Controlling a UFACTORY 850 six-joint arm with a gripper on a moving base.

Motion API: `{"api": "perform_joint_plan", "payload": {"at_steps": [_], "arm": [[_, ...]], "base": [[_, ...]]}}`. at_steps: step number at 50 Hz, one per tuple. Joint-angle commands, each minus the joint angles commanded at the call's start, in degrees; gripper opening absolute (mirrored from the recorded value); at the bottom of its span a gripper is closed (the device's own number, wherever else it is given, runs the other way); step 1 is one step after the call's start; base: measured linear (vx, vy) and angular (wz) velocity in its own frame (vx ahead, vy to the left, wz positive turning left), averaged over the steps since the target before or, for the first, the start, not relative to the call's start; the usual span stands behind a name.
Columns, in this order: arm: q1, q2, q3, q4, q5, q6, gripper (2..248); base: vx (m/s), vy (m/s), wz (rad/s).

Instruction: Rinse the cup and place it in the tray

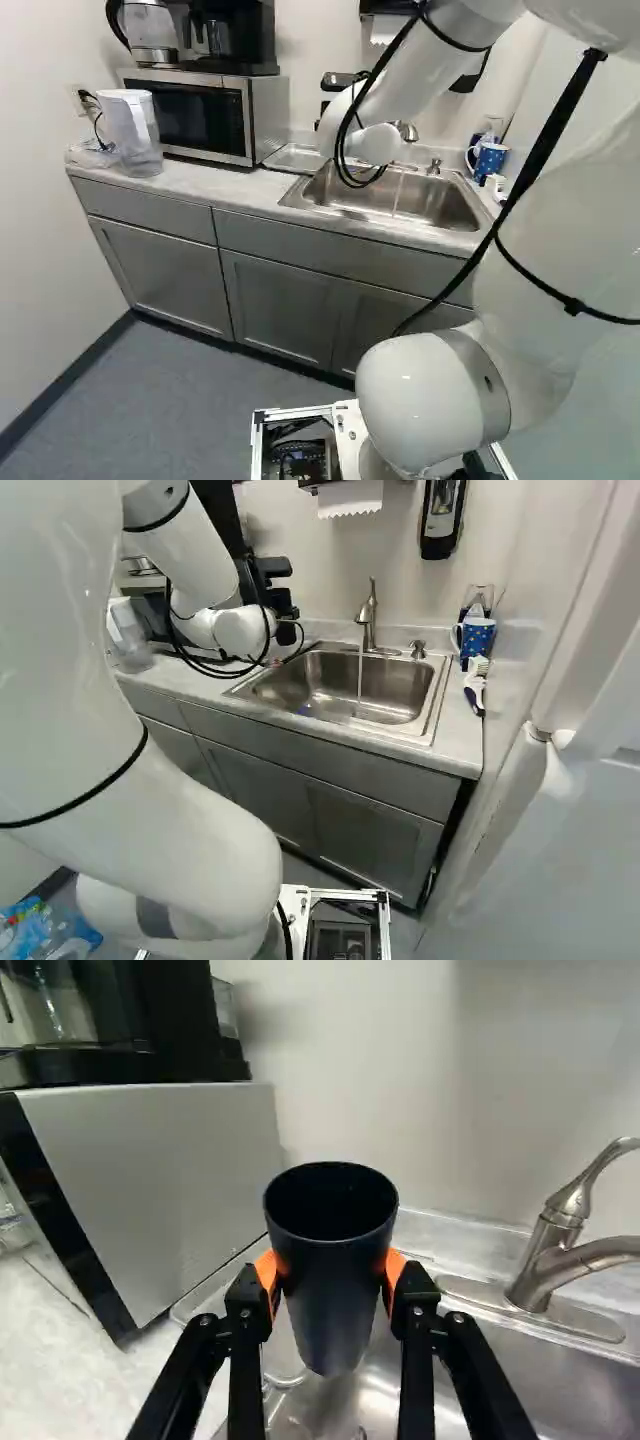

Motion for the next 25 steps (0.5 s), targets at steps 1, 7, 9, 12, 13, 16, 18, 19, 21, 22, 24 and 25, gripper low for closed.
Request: {"api": "perform_joint_plan", "payload": {"at_steps": [1, 7, 9, 12, 13, 16, 18, 19, 21, 22, 24, 25], "arm": [[-0.2, 0.0, 0.0, 0.0, 0.0, 0.0, 121], [-1.2, 0.0, 0.2, 0.0, 0.0, 0.0, 121], [-1.6, -0.1, 0.3, 0.0, 0.0, 0.0, 121], [-2.2, -0.3, 0.4, 0.0, 0.0, 0.0, 121], [-2.3, -0.4, 0.5, 0.0, 0.0, 0.0, 121], [-2.8, -0.5, 0.7, 0.0, 0.0, 0.0, 121], [-3.2, -0.6, 0.8, 0.0, 0.0, 0.0, 121], [-3.3, -0.6, 0.9, 0.0, 0.0, 0.0, 121], [-3.7, -0.7, 1.1, 0.0, 0.0, 0.0, 121], [-3.9, -0.8, 1.1, 0.0, 0.0, 0.0, 121], [-4.2, -0.8, 1.3, 0.0, 0.0, 0.0, 121], [-4.4, -0.9, 1.4, 0.0, 0.0, 0.0, 121]], "base": [[0.0, 0.0, 0.0], [0.0, 0.0, 0.0], [0.0, 0.0, 0.0], [0.0, 0.0, 0.0], [0.0, 0.0, 0.0], [0.0, 0.0, 0.0], [0.0, 0.0, 0.0], [0.0, 0.0, 0.0], [0.0, 0.0, 0.0], [0.0, 0.0, 0.0], [0.0, 0.0, 0.0], [0.0, 0.0, 0.0]]}}
